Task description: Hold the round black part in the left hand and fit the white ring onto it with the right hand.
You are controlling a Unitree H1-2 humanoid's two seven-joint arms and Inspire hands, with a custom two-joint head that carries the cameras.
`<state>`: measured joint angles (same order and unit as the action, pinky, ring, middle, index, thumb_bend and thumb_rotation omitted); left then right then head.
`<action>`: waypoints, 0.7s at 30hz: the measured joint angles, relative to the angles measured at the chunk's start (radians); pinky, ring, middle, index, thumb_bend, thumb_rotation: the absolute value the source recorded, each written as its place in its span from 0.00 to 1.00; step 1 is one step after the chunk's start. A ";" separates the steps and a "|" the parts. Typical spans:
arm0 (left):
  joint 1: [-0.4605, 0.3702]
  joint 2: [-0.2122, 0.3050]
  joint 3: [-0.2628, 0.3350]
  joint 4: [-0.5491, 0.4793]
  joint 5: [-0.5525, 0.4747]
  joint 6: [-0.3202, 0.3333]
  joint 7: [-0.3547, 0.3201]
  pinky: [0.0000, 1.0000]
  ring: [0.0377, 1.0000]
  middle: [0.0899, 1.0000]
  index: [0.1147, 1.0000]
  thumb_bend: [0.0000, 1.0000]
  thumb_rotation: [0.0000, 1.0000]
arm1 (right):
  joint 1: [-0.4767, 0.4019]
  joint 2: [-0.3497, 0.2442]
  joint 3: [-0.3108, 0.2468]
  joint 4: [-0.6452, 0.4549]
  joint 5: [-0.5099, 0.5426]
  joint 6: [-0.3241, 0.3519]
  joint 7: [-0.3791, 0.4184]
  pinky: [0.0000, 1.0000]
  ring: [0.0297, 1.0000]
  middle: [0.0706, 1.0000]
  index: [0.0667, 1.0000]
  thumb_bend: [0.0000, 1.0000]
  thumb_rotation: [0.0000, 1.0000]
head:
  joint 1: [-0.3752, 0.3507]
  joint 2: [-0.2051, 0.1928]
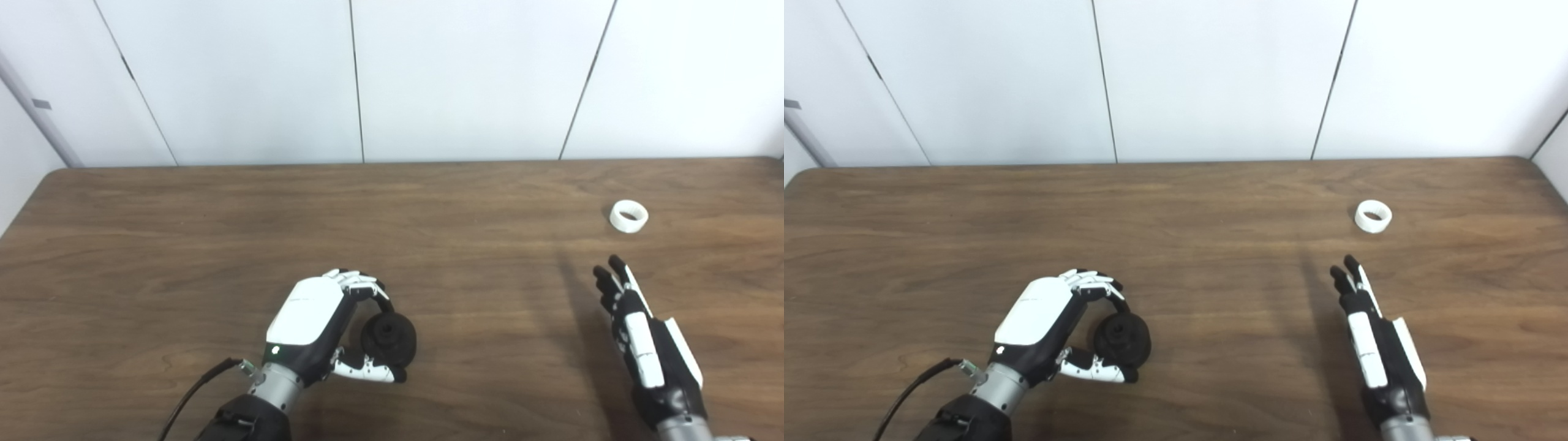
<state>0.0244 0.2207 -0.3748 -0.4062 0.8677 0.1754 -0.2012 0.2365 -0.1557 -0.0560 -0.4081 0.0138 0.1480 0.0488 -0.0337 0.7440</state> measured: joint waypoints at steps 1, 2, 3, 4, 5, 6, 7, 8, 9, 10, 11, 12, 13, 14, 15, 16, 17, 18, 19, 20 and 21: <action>0.004 -0.004 -0.002 0.006 0.006 -0.004 0.002 0.92 0.85 0.76 0.42 0.52 0.06 | -0.001 0.000 0.002 -0.001 -0.002 0.002 -0.001 1.00 0.98 0.96 1.00 0.61 1.00 | 0.000 0.000; 0.007 -0.009 -0.002 0.013 0.014 -0.006 0.004 0.92 0.85 0.76 0.42 0.52 0.06 | -0.002 0.000 0.004 -0.005 -0.003 0.008 -0.001 1.00 0.98 0.95 1.00 0.61 1.00 | -0.003 0.006; 0.011 -0.014 -0.003 0.022 0.020 -0.008 0.005 0.92 0.85 0.76 0.42 0.52 0.06 | -0.002 0.000 0.005 -0.010 -0.004 0.012 -0.001 1.00 0.98 0.95 1.00 0.61 1.00 | -0.006 0.012; 0.018 -0.017 -0.004 0.024 0.023 -0.010 0.005 0.92 0.85 0.76 0.42 0.52 0.06 | -0.002 0.000 0.006 -0.017 -0.005 0.018 -0.002 1.00 0.98 0.95 1.00 0.61 1.00 | -0.006 0.012; 0.025 -0.019 -0.006 0.025 0.028 -0.017 0.006 0.92 0.85 0.76 0.42 0.52 0.06 | -0.002 0.000 0.005 -0.023 -0.005 0.022 -0.002 1.00 0.98 0.95 1.00 0.61 1.00 | -0.009 0.017; 0.032 -0.020 -0.008 0.026 0.033 -0.023 0.007 0.92 0.85 0.76 0.42 0.52 0.06 | -0.002 0.000 0.005 -0.031 -0.004 0.029 -0.004 1.00 0.98 0.95 1.00 0.61 1.00 | -0.008 0.023; 0.035 -0.021 -0.010 0.030 0.038 -0.028 0.007 0.93 0.85 0.76 0.42 0.52 0.06 | -0.002 0.000 0.005 -0.036 -0.003 0.035 -0.005 1.00 0.98 0.95 1.00 0.62 1.00 | -0.008 0.023; 0.036 -0.023 -0.010 0.034 0.041 -0.031 0.008 0.93 0.85 0.76 0.42 0.52 0.06 | -0.003 0.000 0.005 -0.038 -0.003 0.041 -0.005 1.00 0.98 0.95 1.00 0.62 1.00 | -0.006 0.026; 0.037 -0.026 -0.010 0.035 0.049 -0.034 0.013 0.93 0.86 0.76 0.42 0.52 0.05 | -0.003 0.000 0.005 -0.040 -0.003 0.047 -0.005 1.00 0.99 0.95 1.00 0.62 1.00 | -0.006 0.029; 0.038 -0.029 -0.010 0.038 0.056 -0.036 0.018 0.93 0.85 0.76 0.42 0.52 0.05 | -0.003 0.000 0.005 -0.041 -0.003 0.051 -0.005 1.00 0.99 0.95 1.00 0.62 1.00 | -0.006 0.029; 0.038 -0.032 -0.009 0.044 0.058 -0.040 0.027 0.93 0.85 0.76 0.42 0.52 0.05 | -0.003 0.000 0.005 -0.044 -0.003 0.054 -0.005 1.00 0.98 0.95 1.00 0.61 1.00 | -0.006 0.034; 0.038 -0.035 -0.009 0.054 0.058 -0.043 0.036 0.93 0.86 0.76 0.42 0.52 0.05 | -0.004 0.000 0.005 -0.046 -0.002 0.056 -0.005 1.00 0.99 0.95 1.00 0.61 1.00 | -0.006 0.035; 0.038 -0.038 -0.008 0.060 0.058 -0.043 0.040 0.94 0.86 0.76 0.42 0.52 0.05 | -0.004 0.000 0.005 -0.048 -0.002 0.058 -0.005 1.00 0.99 0.95 1.00 0.61 1.00 | -0.006 0.035; 0.038 -0.039 -0.009 0.064 0.059 -0.044 0.046 0.94 0.86 0.76 0.42 0.52 0.05 | -0.004 0.000 0.004 -0.049 -0.001 0.061 -0.005 1.00 0.99 0.95 1.00 0.61 1.00 | -0.006 0.035; 0.038 -0.041 -0.009 0.070 0.061 -0.048 0.053 0.94 0.87 0.76 0.42 0.52 0.05 | -0.004 0.000 0.003 -0.049 0.000 0.064 -0.005 1.00 0.99 0.95 1.00 0.61 1.00 | -0.006 0.040; 0.038 -0.043 -0.009 0.076 0.065 -0.051 0.065 0.94 0.87 0.76 0.42 0.52 0.05 | -0.004 0.000 0.003 -0.050 0.001 0.070 -0.005 1.00 0.98 0.94 1.00 0.61 1.00 | -0.006 0.041; 0.038 -0.045 -0.009 0.088 0.069 -0.060 0.076 0.94 0.87 0.76 0.42 0.52 0.05 | -0.004 0.000 0.003 -0.051 0.001 0.075 -0.005 1.00 0.98 0.94 0.99 0.61 1.00 | -0.008 0.044; 0.038 -0.045 -0.009 0.092 0.071 -0.066 0.084 0.94 0.87 0.77 0.42 0.52 0.05 | -0.004 0.000 0.002 -0.053 0.001 0.076 -0.005 1.00 0.98 0.94 0.99 0.60 1.00 | -0.008 0.048; 0.038 -0.045 -0.010 0.094 0.073 -0.069 0.086 0.95 0.87 0.77 0.42 0.52 0.05 | -0.004 0.000 0.002 -0.055 0.001 0.077 -0.005 1.00 0.97 0.94 0.99 0.60 1.00 | -0.008 0.048; 0.038 -0.045 -0.009 0.097 0.075 -0.073 0.090 0.95 0.87 0.77 0.42 0.52 0.05 | -0.004 0.000 0.002 -0.059 0.001 0.078 -0.006 1.00 0.98 0.93 0.99 0.60 1.00 | -0.008 0.051; 0.038 -0.045 -0.010 0.104 0.075 -0.077 0.099 0.95 0.87 0.77 0.42 0.52 0.05 | -0.004 0.000 0.002 -0.065 0.000 0.080 -0.006 1.00 0.98 0.93 1.00 0.60 1.00 | -0.006 0.054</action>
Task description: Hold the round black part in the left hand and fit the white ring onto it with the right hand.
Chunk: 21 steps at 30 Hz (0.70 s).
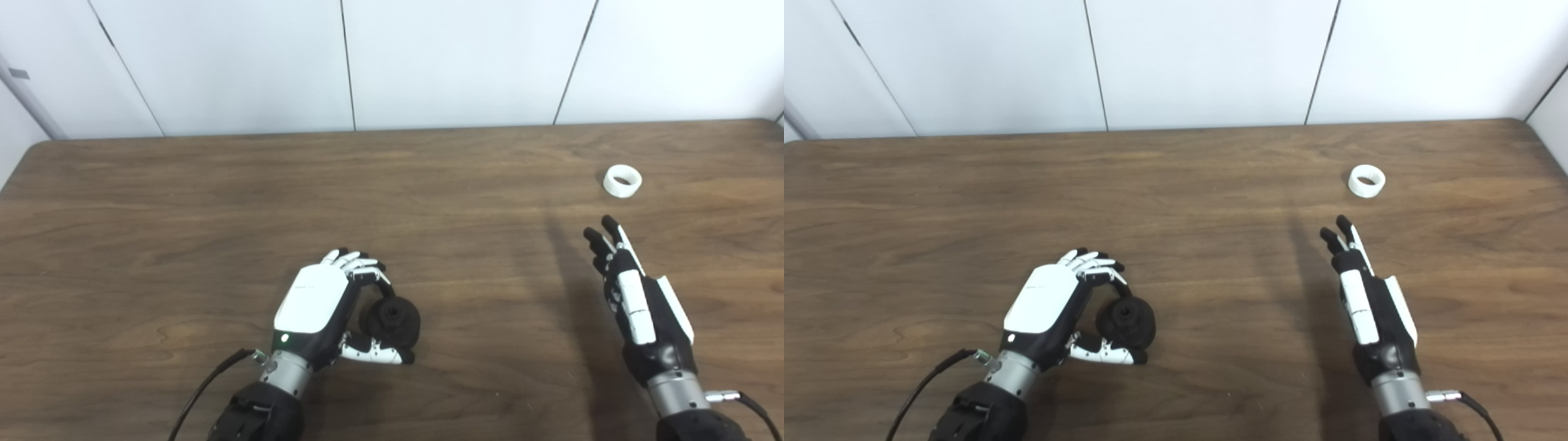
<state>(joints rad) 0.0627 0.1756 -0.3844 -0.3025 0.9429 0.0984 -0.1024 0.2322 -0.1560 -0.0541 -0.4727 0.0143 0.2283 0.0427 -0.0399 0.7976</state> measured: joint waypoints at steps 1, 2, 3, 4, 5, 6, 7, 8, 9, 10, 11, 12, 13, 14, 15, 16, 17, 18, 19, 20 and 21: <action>0.000 0.000 0.000 0.005 0.000 -0.002 0.007 0.95 0.87 0.77 0.42 0.52 0.05 | 0.000 0.000 0.000 -0.004 0.000 0.001 0.000 1.00 0.98 0.93 1.00 0.60 1.00 | 0.000 0.000; 0.001 0.000 0.000 0.009 0.000 -0.002 0.011 0.95 0.87 0.77 0.42 0.52 0.05 | 0.000 0.000 0.000 -0.007 0.000 0.002 -0.001 1.00 0.98 0.93 1.00 0.60 1.00 | 0.000 0.000; 0.001 0.000 0.000 0.012 0.000 -0.002 0.014 0.95 0.87 0.77 0.42 0.52 0.05 | -0.001 0.000 -0.001 -0.009 0.000 0.006 -0.001 1.00 0.98 0.93 1.00 0.60 1.00 | 0.003 0.003; 0.001 0.000 0.001 0.014 0.000 -0.001 0.015 0.95 0.87 0.77 0.42 0.52 0.05 | -0.001 0.000 -0.001 -0.010 0.000 0.010 -0.001 1.00 0.98 0.93 1.00 0.60 1.00 | 0.003 0.003; 0.001 0.000 0.001 0.014 0.000 -0.001 0.015 0.95 0.87 0.78 0.42 0.52 0.05 | -0.002 0.000 -0.002 -0.011 0.000 0.015 -0.001 1.00 0.99 0.93 1.00 0.60 1.00 | 0.003 0.003; 0.001 0.000 0.001 0.014 0.000 0.000 0.014 0.95 0.87 0.78 0.42 0.52 0.05 | -0.002 -0.001 -0.003 -0.012 0.000 0.019 -0.001 1.00 0.98 0.93 1.00 0.60 1.00 | 0.003 0.006; 0.001 0.000 0.000 0.014 0.000 0.000 0.014 0.95 0.87 0.78 0.42 0.52 0.05 | -0.002 -0.001 -0.004 -0.014 0.001 0.024 -0.001 1.00 0.98 0.93 1.00 0.60 1.00 | 0.002 0.008; 0.001 0.000 0.000 0.014 0.000 0.001 0.013 0.95 0.87 0.78 0.42 0.52 0.05 | -0.002 -0.001 -0.006 -0.016 0.002 0.033 -0.001 1.00 0.98 0.93 1.00 0.60 1.00 | 0.003 0.011; 0.001 0.000 -0.001 0.014 -0.001 0.001 0.012 0.95 0.87 0.78 0.42 0.52 0.05 | -0.003 -0.001 -0.008 -0.017 0.002 0.036 -0.001 1.00 0.98 0.93 1.00 0.60 1.00 | 0.003 0.012; 0.001 -0.001 -0.001 0.014 -0.001 0.001 0.010 0.95 0.88 0.78 0.42 0.52 0.05 | -0.003 -0.001 -0.009 -0.018 0.003 0.036 -0.001 1.00 0.97 0.93 1.00 0.59 1.00 | 0.003 0.012; 0.000 0.000 -0.002 0.015 -0.002 0.001 0.008 0.95 0.88 0.77 0.42 0.53 0.05 | -0.004 -0.001 -0.011 -0.019 0.005 0.036 -0.001 1.00 0.98 0.93 1.00 0.59 1.00 | 0.003 0.012; 0.000 0.000 -0.002 0.016 -0.003 0.001 0.008 0.96 0.88 0.78 0.42 0.53 0.05 | -0.005 -0.001 -0.012 -0.020 0.006 0.036 -0.001 1.00 0.97 0.93 0.99 0.59 1.00 | 0.003 0.014; -0.001 0.000 -0.004 0.016 -0.003 0.002 0.007 0.96 0.88 0.78 0.42 0.53 0.05 | -0.005 -0.001 -0.012 -0.021 0.008 0.036 -0.001 1.00 0.98 0.93 0.99 0.58 1.00 | 0.002 0.014; -0.001 0.000 -0.005 0.016 -0.002 0.003 0.006 0.96 0.88 0.77 0.42 0.53 0.06 | -0.006 -0.001 -0.013 -0.023 0.009 0.036 -0.001 1.00 0.98 0.93 0.99 0.59 1.00 | 0.002 0.014; -0.001 -0.001 -0.007 0.017 -0.002 0.005 0.005 0.95 0.88 0.77 0.42 0.53 0.06 | -0.006 -0.001 -0.013 -0.026 0.009 0.037 -0.001 1.00 0.98 0.93 0.99 0.59 1.00 | 0.002 0.014; -0.001 -0.001 -0.008 0.017 -0.002 0.006 0.004 0.95 0.88 0.77 0.42 0.53 0.05 | -0.006 -0.001 -0.013 -0.029 0.009 0.037 -0.001 1.00 0.98 0.93 0.99 0.58 1.00 | 0.002 0.014; -0.001 -0.002 -0.009 0.017 -0.002 0.007 0.003 0.95 0.88 0.77 0.42 0.53 0.06 | -0.006 -0.001 -0.014 -0.031 0.009 0.037 -0.001 1.00 0.98 0.93 0.99 0.58 1.00 | 0.002 0.014; -0.001 -0.003 -0.010 0.017 -0.002 0.007 0.003 0.95 0.88 0.77 0.42 0.53 0.06 | -0.006 -0.001 -0.014 -0.032 0.009 0.037 -0.001 1.00 0.97 0.93 0.99 0.59 1.00 | 0.000 0.015; 0.000 -0.004 -0.011 0.017 -0.002 0.008 0.002 0.94 0.88 0.77 0.42 0.53 0.06 | -0.006 -0.001 -0.016 -0.032 0.011 0.037 -0.001 1.00 0.97 0.94 0.99 0.59 1.00 | 0.000 0.015; 0.000 -0.005 -0.011 0.017 -0.002 0.009 0.001 0.94 0.88 0.77 0.42 0.53 0.06 | -0.007 -0.001 -0.018 -0.032 0.013 0.037 -0.001 1.00 0.97 0.93 0.99 0.58 1.00 | 0.000 0.015; 0.000 -0.006 -0.011 0.017 -0.002 0.011 -0.001 0.94 0.88 0.77 0.42 0.53 0.06 | -0.008 -0.002 -0.020 -0.032 0.015 0.037 -0.001 1.00 0.98 0.93 0.99 0.58 1.00 | -0.005 0.020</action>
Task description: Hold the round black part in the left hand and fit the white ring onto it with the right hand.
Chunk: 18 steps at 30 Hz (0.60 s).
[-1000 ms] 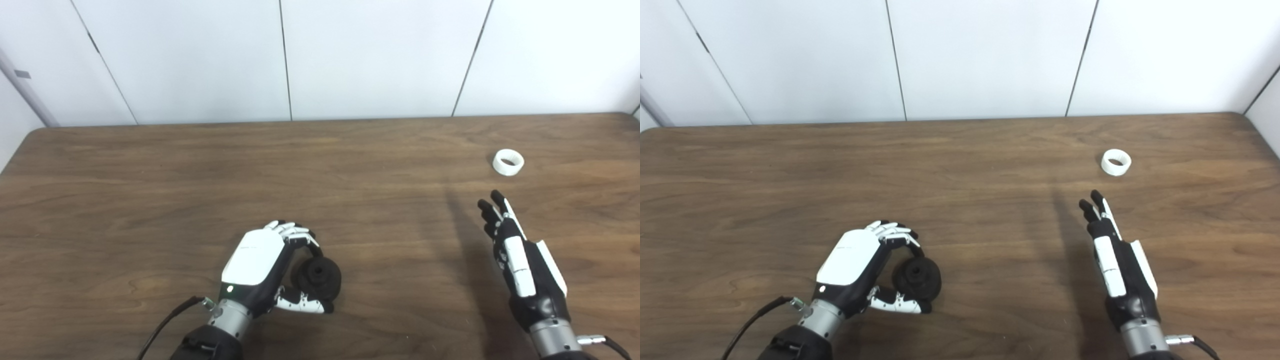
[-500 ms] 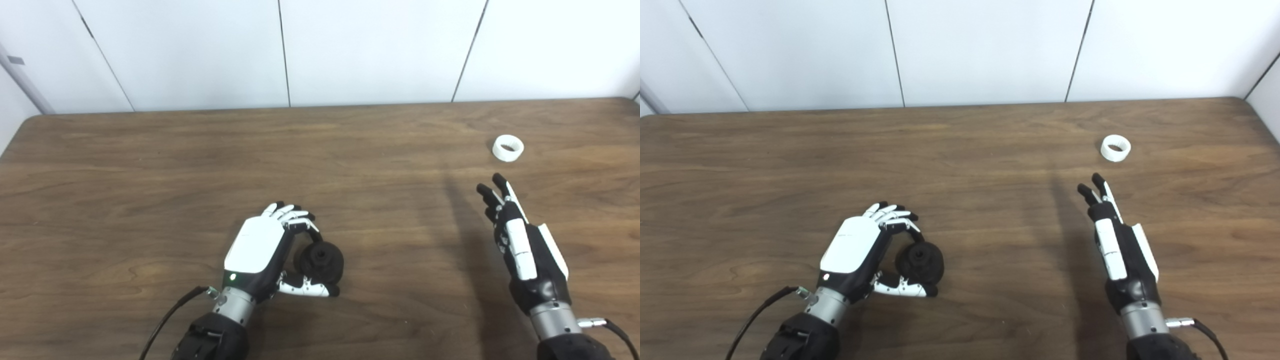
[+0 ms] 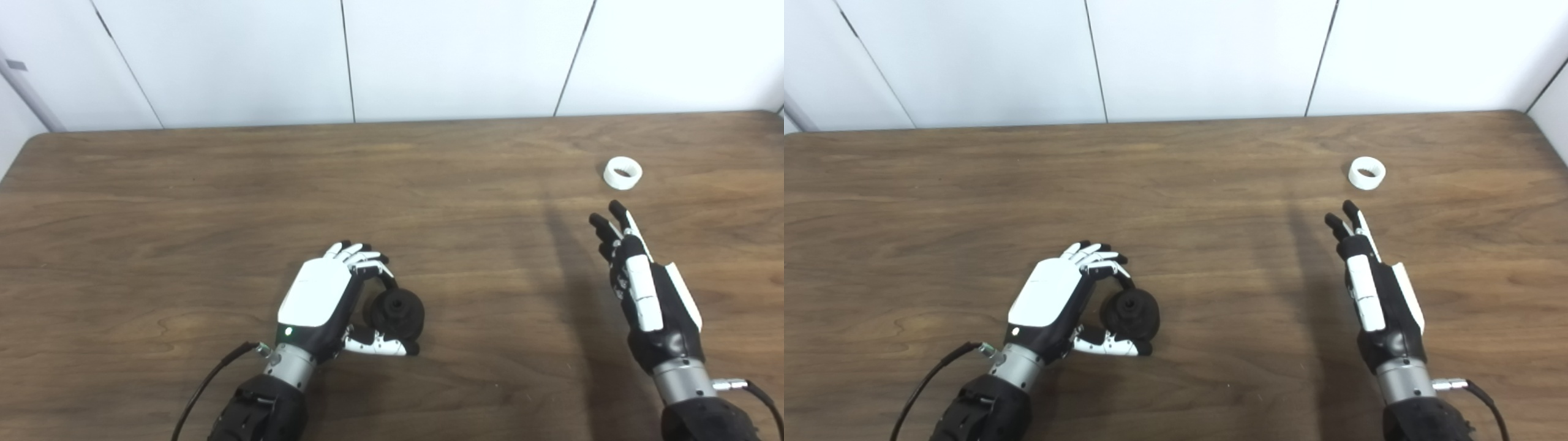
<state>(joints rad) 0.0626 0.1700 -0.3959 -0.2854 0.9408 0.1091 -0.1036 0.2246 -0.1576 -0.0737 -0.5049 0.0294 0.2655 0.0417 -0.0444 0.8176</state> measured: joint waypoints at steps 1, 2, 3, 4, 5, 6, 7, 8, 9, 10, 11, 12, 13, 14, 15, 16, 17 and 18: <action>0.000 0.000 0.000 0.000 0.000 0.001 -0.005 0.94 0.88 0.77 0.42 0.52 0.06 | -0.001 0.000 -0.002 -0.001 0.002 0.001 0.000 1.00 0.98 0.93 0.99 0.58 1.00 | 0.000 0.000; 0.000 0.000 0.000 0.000 0.000 0.001 -0.010 0.94 0.88 0.78 0.42 0.53 0.06 | -0.003 0.000 -0.003 -0.001 0.003 0.001 0.000 1.00 0.98 0.93 0.99 0.58 1.00 | -0.003 0.002; 0.000 0.000 0.001 0.000 -0.001 0.002 -0.014 0.94 0.88 0.77 0.42 0.53 0.06 | -0.004 -0.001 -0.004 -0.002 0.003 0.002 0.000 1.00 0.97 0.93 0.99 0.57 1.00 | -0.006 0.002; 0.000 0.000 0.001 0.000 -0.001 0.002 -0.016 0.95 0.88 0.77 0.42 0.53 0.06 | -0.006 0.000 -0.005 -0.003 0.004 0.002 0.000 1.00 0.97 0.93 0.99 0.57 1.00 | -0.006 0.002; 0.000 0.000 0.002 0.000 -0.002 0.002 -0.018 0.94 0.88 0.77 0.42 0.53 0.06 | -0.009 0.000 -0.006 -0.005 0.004 0.003 0.000 1.00 0.96 0.93 0.99 0.57 1.00 | -0.012 0.003; 0.000 0.000 0.003 0.000 -0.003 0.002 -0.019 0.94 0.88 0.77 0.42 0.53 0.06 | -0.012 0.000 -0.007 -0.005 0.004 0.003 0.000 1.00 0.95 0.93 0.99 0.57 1.00 | -0.017 0.003; 0.000 0.000 0.003 0.000 -0.004 0.002 -0.019 0.94 0.88 0.77 0.42 0.53 0.06 | -0.016 0.000 -0.008 -0.006 0.002 0.002 -0.001 1.00 0.95 0.93 0.99 0.58 1.00 | -0.023 0.005; 0.000 0.000 0.004 0.000 -0.005 0.002 -0.020 0.95 0.88 0.77 0.42 0.53 0.06 | -0.021 0.000 -0.010 -0.007 0.000 0.004 -0.002 1.00 0.94 0.93 0.98 0.59 1.00 | -0.029 0.005; 0.001 0.000 0.005 0.000 -0.006 0.002 -0.020 0.95 0.88 0.77 0.42 0.53 0.06 | -0.027 0.000 -0.012 -0.009 -0.002 0.007 -0.004 1.00 0.95 0.93 0.98 0.60 1.00 | -0.038 0.005; 0.001 0.001 0.006 0.000 -0.007 0.002 -0.020 0.95 0.88 0.77 0.42 0.53 0.06 | -0.033 0.000 -0.015 -0.014 -0.005 0.016 -0.005 1.00 0.95 0.93 0.98 0.60 1.00 | -0.038 0.005; 0.001 0.001 0.006 0.000 -0.007 0.002 -0.019 0.94 0.88 0.77 0.42 0.53 0.06 | -0.041 0.000 -0.020 -0.022 -0.010 0.031 -0.007 1.00 0.96 0.93 0.98 0.61 1.00 | -0.038 0.005; 0.001 0.001 0.007 0.000 -0.007 0.002 -0.019 0.94 0.88 0.77 0.42 0.53 0.06 | -0.049 -0.001 -0.024 -0.030 -0.018 0.044 -0.009 1.00 0.96 0.92 0.97 0.61 1.00 | -0.038 0.005; 0.001 0.002 0.007 0.000 -0.007 0.001 -0.019 0.94 0.88 0.77 0.42 0.53 0.05 | -0.058 -0.002 -0.030 -0.036 -0.021 0.049 -0.010 1.00 0.96 0.92 0.97 0.61 1.00 | -0.038 0.005; 0.001 0.002 0.007 0.000 -0.007 0.001 -0.019 0.94 0.88 0.77 0.42 0.53 0.05 | -0.066 -0.005 -0.035 -0.043 -0.026 0.058 -0.011 1.00 0.97 0.93 0.97 0.61 1.00 | -0.052 0.003; 0.001 0.002 0.007 0.001 -0.007 0.001 -0.019 0.95 0.88 0.77 0.42 0.52 0.05 | -0.076 -0.010 -0.038 -0.047 -0.037 0.069 -0.011 1.00 0.97 0.93 0.97 0.60 1.00 | -0.052 0.003; 0.001 0.002 0.007 0.001 -0.007 0.000 -0.019 0.95 0.88 0.77 0.42 0.52 0.05 | -0.086 -0.016 -0.043 -0.051 -0.043 0.080 -0.011 1.00 0.98 0.94 0.97 0.59 1.00 | -0.052 0.003; 0.001 0.002 0.007 0.001 -0.007 0.000 -0.019 0.95 0.88 0.77 0.42 0.52 0.05 | -0.095 -0.026 -0.047 -0.053 -0.048 0.086 -0.011 1.00 0.98 0.94 0.97 0.58 1.00 | -0.058 0.000; 0.001 0.002 0.007 0.001 -0.007 0.000 -0.019 0.95 0.88 0.77 0.42 0.52 0.05 | -0.104 -0.037 -0.052 -0.056 -0.053 0.090 -0.011 1.00 0.98 0.94 0.97 0.57 1.00 | -0.061 -0.001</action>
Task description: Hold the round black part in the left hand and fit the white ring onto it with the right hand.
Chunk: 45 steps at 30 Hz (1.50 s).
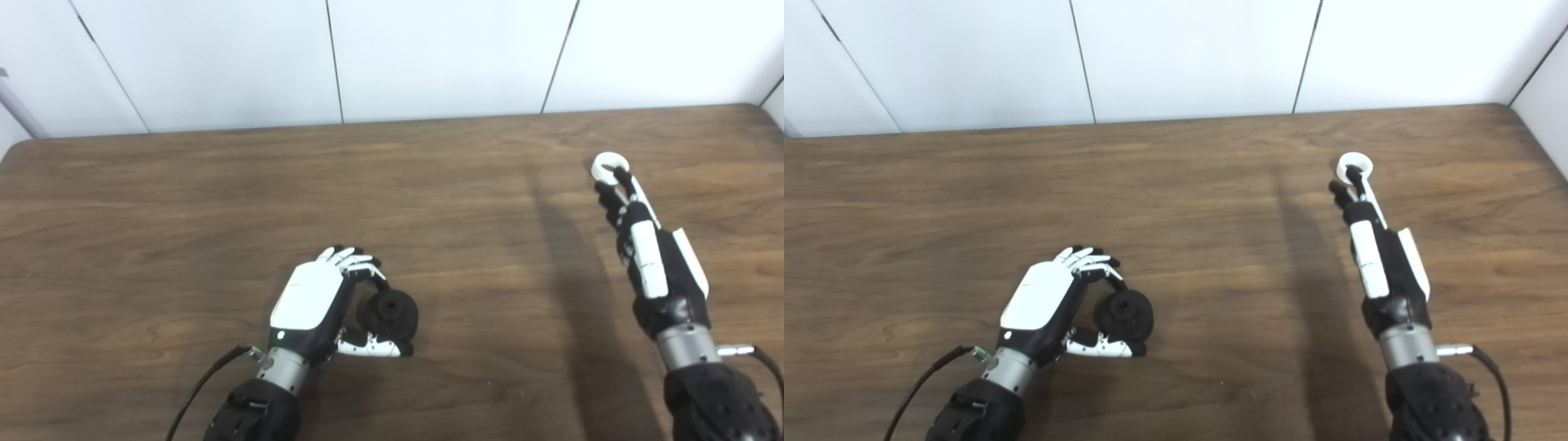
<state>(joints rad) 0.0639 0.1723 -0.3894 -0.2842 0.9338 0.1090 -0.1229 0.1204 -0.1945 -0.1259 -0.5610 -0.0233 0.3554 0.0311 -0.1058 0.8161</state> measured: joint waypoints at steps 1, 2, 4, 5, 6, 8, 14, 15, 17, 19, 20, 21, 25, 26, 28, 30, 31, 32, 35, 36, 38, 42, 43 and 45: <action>0.000 0.000 0.000 0.000 0.000 0.000 0.000 0.95 0.89 0.77 0.42 0.52 0.05 | -0.009 -0.009 -0.005 -0.002 -0.005 0.001 0.000 1.00 0.98 0.94 0.97 0.56 1.00 | 0.000 0.000; 0.001 0.001 0.000 0.000 0.000 -0.001 0.000 0.95 0.88 0.77 0.42 0.52 0.05 | -0.017 -0.019 -0.011 -0.002 -0.011 0.001 0.000 1.00 0.97 0.94 0.96 0.56 1.00 | -0.006 -0.005; 0.001 0.002 0.001 0.002 0.000 -0.002 0.001 0.95 0.88 0.77 0.42 0.52 0.05 | -0.035 -0.035 -0.017 -0.002 -0.032 0.001 0.000 1.00 0.97 0.93 0.95 0.57 1.00 | -0.014 -0.009; 0.001 0.002 0.001 0.002 0.000 -0.003 0.002 0.95 0.88 0.77 0.42 0.52 0.05 | -0.044 -0.044 -0.019 -0.002 -0.043 0.001 0.000 1.00 0.97 0.93 0.95 0.57 1.00 | -0.020 -0.009; 0.002 0.003 0.001 0.003 0.000 -0.005 0.003 0.95 0.88 0.77 0.42 0.53 0.05 | -0.054 -0.052 -0.021 -0.001 -0.051 0.002 0.000 1.00 0.97 0.93 0.95 0.57 1.00 | -0.020 -0.009; 0.002 0.005 0.001 0.006 0.000 -0.009 0.007 0.94 0.88 0.77 0.42 0.53 0.06 | -0.074 -0.067 -0.021 0.003 -0.072 0.001 0.000 0.99 0.96 0.93 0.94 0.55 1.00 | -0.049 -0.014; 0.017 0.012 0.005 0.012 -0.005 -0.020 0.028 0.94 0.87 0.77 0.42 0.53 0.06 | -0.111 -0.115 0.004 0.033 -0.215 0.025 0.002 0.92 0.93 0.91 0.92 0.59 1.00 | -0.107 -0.021; 0.019 0.014 0.006 0.012 -0.007 -0.020 0.029 0.94 0.87 0.77 0.42 0.53 0.06 | -0.118 -0.131 0.011 0.042 -0.251 0.032 0.003 0.92 0.93 0.91 0.92 0.60 1.00 | -0.115 -0.023; 0.019 0.019 0.009 0.011 -0.009 -0.021 0.029 0.94 0.88 0.77 0.42 0.53 0.06 | -0.140 -0.161 0.012 0.070 -0.290 0.037 0.004 0.90 0.92 0.92 0.92 0.62 0.94 | -0.141 -0.025; 0.021 0.022 0.014 0.011 -0.010 -0.020 0.028 0.94 0.87 0.77 0.42 0.53 0.06 | -0.174 -0.182 0.011 0.104 -0.312 0.039 0.008 0.88 0.92 0.94 0.92 0.63 0.84 | -0.149 -0.026; 0.021 0.024 0.016 0.011 -0.010 -0.021 0.028 0.94 0.87 0.77 0.42 0.53 0.06 | -0.192 -0.189 0.011 0.122 -0.316 0.039 0.010 0.88 0.92 0.94 0.93 0.63 0.79 | -0.162 -0.029; 0.021 0.025 0.016 0.011 -0.010 -0.023 0.028 0.94 0.87 0.77 0.42 0.53 0.06 | -0.207 -0.196 0.012 0.135 -0.320 0.040 0.014 0.87 0.92 0.94 0.93 0.63 0.72 | -0.172 -0.031; 0.021 0.034 0.018 0.012 -0.012 -0.037 0.029 0.93 0.87 0.77 0.42 0.52 0.06 | -0.259 -0.239 0.047 0.193 -0.398 0.072 0.040 0.87 0.93 0.94 0.92 0.70 0.51 | -0.196 -0.037; 0.021 0.036 0.020 0.013 -0.012 -0.042 0.029 0.93 0.87 0.77 0.42 0.52 0.05 | -0.269 -0.256 0.060 0.214 -0.421 0.076 0.048 0.88 0.94 0.95 0.91 0.71 0.49 | -0.196 -0.037; 0.022 0.038 0.023 0.013 -0.013 -0.047 0.029 0.93 0.86 0.76 0.42 0.52 0.05 | -0.290 -0.284 0.074 0.247 -0.445 0.083 0.062 0.91 0.97 0.96 0.89 0.74 0.45 | -0.196 -0.037; 0.023 0.039 0.026 0.013 -0.013 -0.047 0.029 0.93 0.86 0.76 0.42 0.52 0.06 | -0.317 -0.299 0.075 0.285 -0.464 0.085 0.068 0.92 0.98 0.96 0.88 0.76 0.42 | -0.196 -0.037; 0.023 0.040 0.026 0.014 -0.013 -0.047 0.029 0.93 0.87 0.76 0.42 0.52 0.06 | -0.332 -0.306 0.076 0.309 -0.471 0.085 0.069 0.92 0.99 0.96 0.88 0.77 0.39 | -0.199 -0.043; 0.023 0.041 0.026 0.014 -0.013 -0.047 0.029 0.93 0.87 0.76 0.42 0.52 0.06 | -0.347 -0.311 0.076 0.331 -0.473 0.085 0.070 0.93 0.99 0.97 0.87 0.78 0.37 | -0.199 -0.044; 0.023 0.041 0.026 0.015 -0.013 -0.048 0.029 0.93 0.87 0.76 0.42 0.53 0.06 | -0.378 -0.322 0.081 0.397 -0.475 0.081 0.074 0.94 1.00 0.98 0.86 0.79 0.32 | -0.195 -0.048; 0.023 0.041 0.025 0.015 -0.013 -0.048 0.029 0.93 0.87 0.76 0.42 0.53 0.06 | -0.388 -0.326 0.085 0.426 -0.476 0.079 0.075 0.94 1.00 0.98 0.86 0.80 0.32 | -0.195 -0.048; 0.023 0.041 0.025 0.015 -0.013 -0.049 0.030 0.94 0.87 0.76 0.42 0.53 0.06 | -0.404 -0.337 0.096 0.470 -0.478 0.076 0.078 0.93 1.00 0.98 0.85 0.81 0.31 | -0.195 -0.048; 0.022 0.041 0.026 0.015 -0.011 -0.048 0.030 0.94 0.87 0.76 0.42 0.53 0.06 | -0.439 -0.359 0.127 0.532 -0.496 0.072 0.085 0.93 1.00 0.98 0.85 0.82 0.31 | -0.195 -0.048; 0.023 0.041 0.027 0.015 -0.011 -0.048 0.030 0.94 0.87 0.76 0.42 0.53 0.06 | -0.452 -0.366 0.140 0.554 -0.507 0.072 0.091 0.92 0.99 0.98 0.85 0.82 0.31 | -0.195 -0.048; 0.022 0.041 0.025 0.015 -0.011 -0.048 0.030 0.94 0.87 0.76 0.42 0.53 0.06 | -0.470 -0.383 0.159 0.587 -0.518 0.073 0.097 0.92 0.99 0.98 0.84 0.83 0.30 | -0.195 -0.048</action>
<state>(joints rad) 0.0864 0.2133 -0.3639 -0.2689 0.9233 0.0607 -0.0929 -0.3498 -0.5776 0.0334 0.0261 -0.5408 0.4281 0.1286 -0.3007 0.7685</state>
